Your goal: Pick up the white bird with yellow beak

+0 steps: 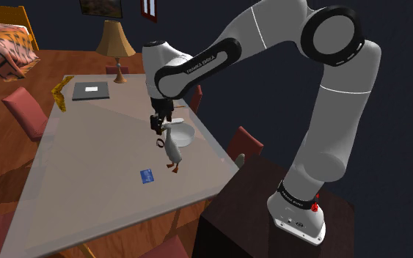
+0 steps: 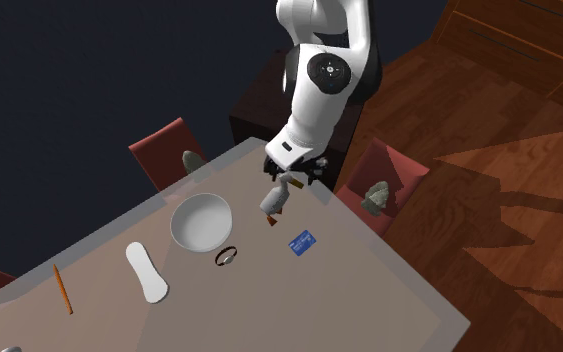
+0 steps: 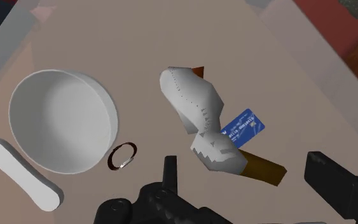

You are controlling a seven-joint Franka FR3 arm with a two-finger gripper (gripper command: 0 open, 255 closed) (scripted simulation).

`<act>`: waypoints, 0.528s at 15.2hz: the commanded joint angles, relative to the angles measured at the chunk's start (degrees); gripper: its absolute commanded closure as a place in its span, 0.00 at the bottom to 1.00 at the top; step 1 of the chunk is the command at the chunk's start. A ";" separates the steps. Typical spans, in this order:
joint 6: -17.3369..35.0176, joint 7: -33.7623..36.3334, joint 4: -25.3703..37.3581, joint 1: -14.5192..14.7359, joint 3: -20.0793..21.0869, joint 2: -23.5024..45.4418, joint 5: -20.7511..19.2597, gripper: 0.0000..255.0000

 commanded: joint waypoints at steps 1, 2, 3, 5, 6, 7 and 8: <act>1.24 0.33 -0.39 0.03 -0.09 0.86 -0.38 0.00; 1.62 0.44 -0.55 0.04 -0.12 1.10 -0.49 0.00; 1.62 0.44 -0.55 0.04 -0.12 1.09 -0.48 0.00; 1.54 0.48 -0.46 0.08 -0.10 1.12 -0.48 1.00; 1.53 0.48 -0.44 0.08 -0.10 1.12 -0.48 1.00; 1.53 0.49 -0.44 0.08 -0.10 1.13 -0.48 1.00; 1.53 0.49 -0.44 0.08 -0.09 1.13 -0.48 1.00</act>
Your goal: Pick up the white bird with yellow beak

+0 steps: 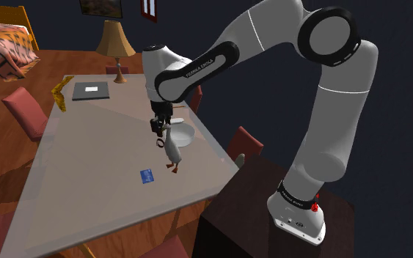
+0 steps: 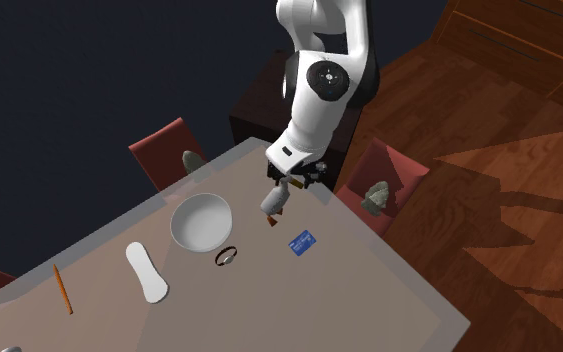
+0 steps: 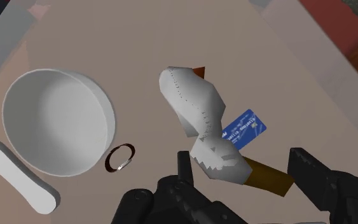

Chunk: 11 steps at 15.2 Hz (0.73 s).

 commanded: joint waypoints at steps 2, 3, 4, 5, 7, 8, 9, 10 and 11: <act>0.00 0.01 -0.01 0.00 0.00 0.03 0.00 1.00; 0.00 0.01 -0.01 0.00 0.00 0.03 0.00 1.00; 0.00 0.01 -0.01 0.00 0.00 0.03 0.00 1.00; 0.09 -0.04 -0.12 -0.04 -0.03 -0.01 -0.01 1.00; -1.25 -0.42 0.45 -0.09 0.06 -0.82 0.37 1.00; -1.92 -0.61 0.75 -0.10 0.11 -1.21 0.55 1.00; -2.59 -0.79 1.07 -0.12 0.14 -1.60 0.73 1.00; -3.27 -0.97 1.40 -0.14 0.18 -1.97 0.90 1.00; -3.95 -1.15 1.74 -0.15 0.21 -2.33 1.06 1.00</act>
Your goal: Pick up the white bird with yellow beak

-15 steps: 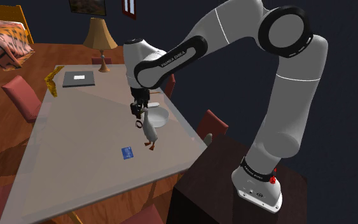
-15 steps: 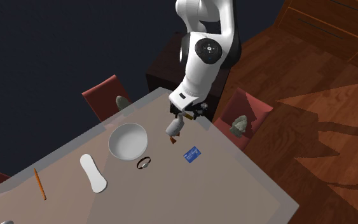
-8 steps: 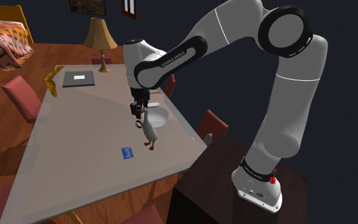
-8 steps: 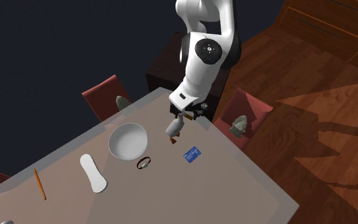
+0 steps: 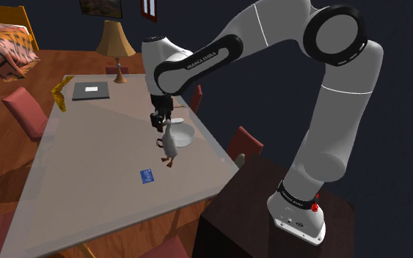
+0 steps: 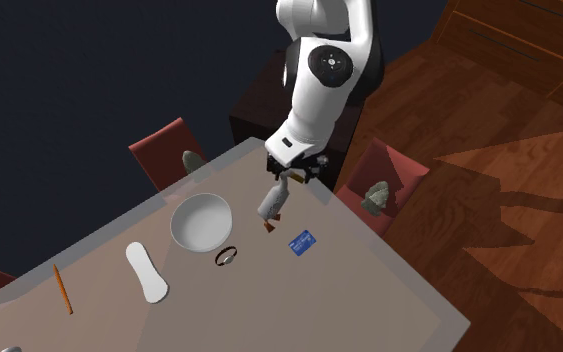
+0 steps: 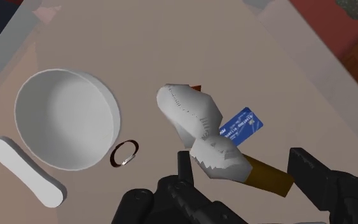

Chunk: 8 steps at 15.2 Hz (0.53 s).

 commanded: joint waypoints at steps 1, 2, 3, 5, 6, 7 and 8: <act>-1.44 -0.40 0.81 -0.05 0.05 -0.71 0.33 1.00; -2.13 -0.57 1.17 -0.06 0.08 -1.05 0.48 1.00; -2.81 -0.74 1.55 -0.07 0.11 -1.38 0.63 1.00; -4.20 -1.06 2.35 -0.08 0.16 -2.00 0.91 1.00; -4.89 -1.21 2.77 -0.09 0.18 -2.30 1.05 1.00; -5.59 -1.37 3.20 -0.09 0.20 -2.58 1.18 1.00; -6.29 -1.52 3.65 -0.10 0.22 -2.86 1.30 1.00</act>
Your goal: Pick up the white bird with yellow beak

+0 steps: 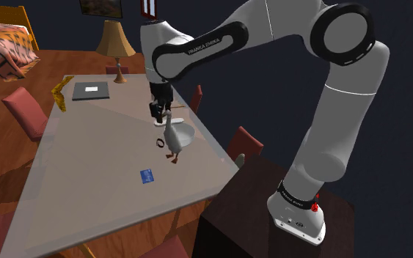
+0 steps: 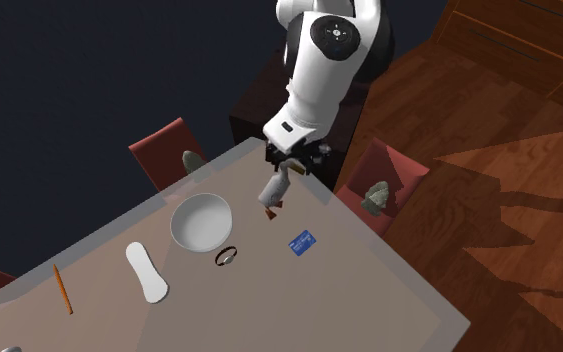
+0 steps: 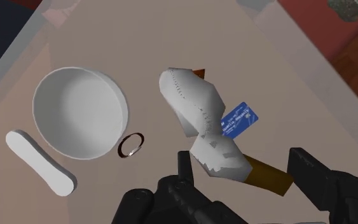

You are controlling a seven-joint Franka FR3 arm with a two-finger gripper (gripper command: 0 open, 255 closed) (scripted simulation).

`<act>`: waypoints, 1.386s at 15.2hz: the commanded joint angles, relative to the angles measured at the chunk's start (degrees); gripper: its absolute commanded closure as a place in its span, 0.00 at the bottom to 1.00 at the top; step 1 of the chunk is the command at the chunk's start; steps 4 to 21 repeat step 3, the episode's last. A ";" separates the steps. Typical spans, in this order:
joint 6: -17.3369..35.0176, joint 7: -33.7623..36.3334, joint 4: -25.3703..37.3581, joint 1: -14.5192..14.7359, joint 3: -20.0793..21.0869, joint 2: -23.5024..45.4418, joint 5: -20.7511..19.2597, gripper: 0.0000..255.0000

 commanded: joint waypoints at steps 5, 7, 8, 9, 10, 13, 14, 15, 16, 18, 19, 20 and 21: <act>-1.35 -0.32 0.58 -0.02 0.05 -0.83 0.29 1.00; -1.35 -0.32 0.58 -0.02 0.05 -0.83 0.29 1.00; -1.35 -0.32 0.58 -0.02 0.05 -0.83 0.29 1.00; -1.35 -0.32 0.58 -0.02 0.05 -0.83 0.29 1.00; -1.35 -0.32 0.58 -0.02 0.05 -0.83 0.29 1.00; -1.35 -0.32 0.58 -0.02 0.05 -0.83 0.29 1.00; -1.35 -0.32 0.58 -0.02 0.05 -0.83 0.29 1.00; -1.35 -0.32 0.58 -0.02 0.05 -0.83 0.29 1.00; -1.35 -0.32 0.58 -0.02 0.05 -0.83 0.29 1.00; -1.35 -0.32 0.58 -0.02 0.05 -0.83 0.29 1.00; -1.35 -0.32 0.58 -0.02 0.05 -0.83 0.29 1.00; -1.35 -0.32 0.58 -0.02 0.05 -0.83 0.29 1.00; -1.35 -0.32 0.58 -0.02 0.05 -0.83 0.29 1.00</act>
